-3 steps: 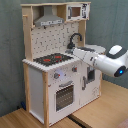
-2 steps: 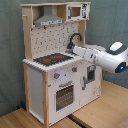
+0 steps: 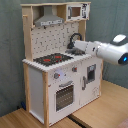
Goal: Play with the kitchen
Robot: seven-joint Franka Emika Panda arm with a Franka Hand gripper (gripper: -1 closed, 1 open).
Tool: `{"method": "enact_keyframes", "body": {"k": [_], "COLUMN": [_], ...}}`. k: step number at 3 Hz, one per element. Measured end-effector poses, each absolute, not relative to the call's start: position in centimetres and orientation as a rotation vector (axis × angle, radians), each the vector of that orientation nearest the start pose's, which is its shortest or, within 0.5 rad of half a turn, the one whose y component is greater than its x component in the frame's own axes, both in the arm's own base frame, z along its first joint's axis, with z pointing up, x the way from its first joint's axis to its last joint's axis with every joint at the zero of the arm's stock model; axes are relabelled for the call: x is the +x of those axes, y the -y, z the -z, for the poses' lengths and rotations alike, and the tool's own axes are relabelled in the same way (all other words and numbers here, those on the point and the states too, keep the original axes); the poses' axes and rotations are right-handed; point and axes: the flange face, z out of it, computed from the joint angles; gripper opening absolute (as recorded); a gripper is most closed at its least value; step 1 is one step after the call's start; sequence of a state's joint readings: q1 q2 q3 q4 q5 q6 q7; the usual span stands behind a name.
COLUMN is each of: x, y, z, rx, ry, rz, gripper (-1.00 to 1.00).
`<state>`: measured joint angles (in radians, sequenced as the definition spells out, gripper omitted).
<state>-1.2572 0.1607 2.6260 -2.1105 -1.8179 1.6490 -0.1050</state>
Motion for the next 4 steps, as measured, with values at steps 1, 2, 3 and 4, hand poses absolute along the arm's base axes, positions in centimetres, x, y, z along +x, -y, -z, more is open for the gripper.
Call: {"method": "enact_keyframes", "body": {"k": [1, 2, 3, 4], "x": [20.8, 20.2, 19.7, 19.2], "y": [-48.6, -48.1, -47.5, -46.7], "z": [-59.2, -62.6, -65.7, -68.8], "rx": [0.736, 0.702, 0.672, 0.634], "ry": [-1.318, -1.341, -1.36, -1.383], "rz": [-0.803, -0.781, -0.763, -0.74], "gripper": [1.0, 1.0, 1.0, 1.0]}}
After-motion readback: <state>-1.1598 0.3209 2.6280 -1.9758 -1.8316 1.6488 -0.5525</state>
